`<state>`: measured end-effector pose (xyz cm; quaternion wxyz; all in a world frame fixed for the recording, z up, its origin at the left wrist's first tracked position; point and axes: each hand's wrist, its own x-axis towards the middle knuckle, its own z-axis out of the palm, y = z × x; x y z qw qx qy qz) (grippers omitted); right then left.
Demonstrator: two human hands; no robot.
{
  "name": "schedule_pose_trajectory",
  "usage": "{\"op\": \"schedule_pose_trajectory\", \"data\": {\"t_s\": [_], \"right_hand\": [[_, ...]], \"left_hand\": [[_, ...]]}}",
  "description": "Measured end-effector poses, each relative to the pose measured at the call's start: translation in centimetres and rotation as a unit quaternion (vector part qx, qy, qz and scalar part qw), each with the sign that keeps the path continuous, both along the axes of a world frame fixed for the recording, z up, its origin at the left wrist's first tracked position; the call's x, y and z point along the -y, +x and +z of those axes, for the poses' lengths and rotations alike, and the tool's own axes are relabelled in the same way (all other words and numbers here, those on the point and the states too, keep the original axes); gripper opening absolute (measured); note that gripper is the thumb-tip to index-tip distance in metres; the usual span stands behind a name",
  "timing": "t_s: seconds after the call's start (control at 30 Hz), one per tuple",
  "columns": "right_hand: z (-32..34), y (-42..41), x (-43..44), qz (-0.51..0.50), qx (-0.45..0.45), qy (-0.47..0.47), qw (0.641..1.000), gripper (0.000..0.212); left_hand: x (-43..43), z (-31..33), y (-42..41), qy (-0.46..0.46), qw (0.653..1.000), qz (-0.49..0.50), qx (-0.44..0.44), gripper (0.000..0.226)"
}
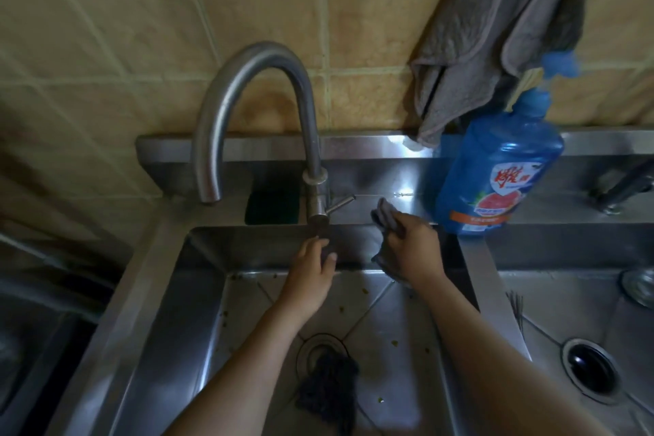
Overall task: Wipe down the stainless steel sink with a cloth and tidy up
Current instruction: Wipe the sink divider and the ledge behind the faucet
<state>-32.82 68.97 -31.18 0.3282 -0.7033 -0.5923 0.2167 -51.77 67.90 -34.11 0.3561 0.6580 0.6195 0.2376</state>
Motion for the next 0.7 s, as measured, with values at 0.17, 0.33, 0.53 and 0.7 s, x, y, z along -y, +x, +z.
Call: {"op": "schedule_pose_trajectory", "data": {"t_s": [0.17, 0.33, 0.53, 0.7], "right_hand": [[3.0, -2.0, 4.3, 0.026, -0.095, 0.009, 0.995, 0.028], [6.0, -4.3, 7.8, 0.046, -0.146, 0.033, 0.988, 0.036], [8.2, -7.7, 9.9, 0.097, -0.159, 0.105, 0.977, 0.032], [7.6, -11.1, 10.1, 0.080, -0.178, 0.123, 0.973, 0.033]], "left_hand": [[3.2, 2.9, -1.8, 0.027, 0.997, 0.059, 0.042, 0.032], [6.7, 5.6, -4.1, 0.055, 0.990, 0.103, 0.077, 0.033], [8.8, 8.3, -7.3, 0.086, 0.981, 0.140, 0.101, 0.031], [9.2, 9.1, -9.9, 0.106, 0.979, 0.148, 0.096, 0.028]]}}
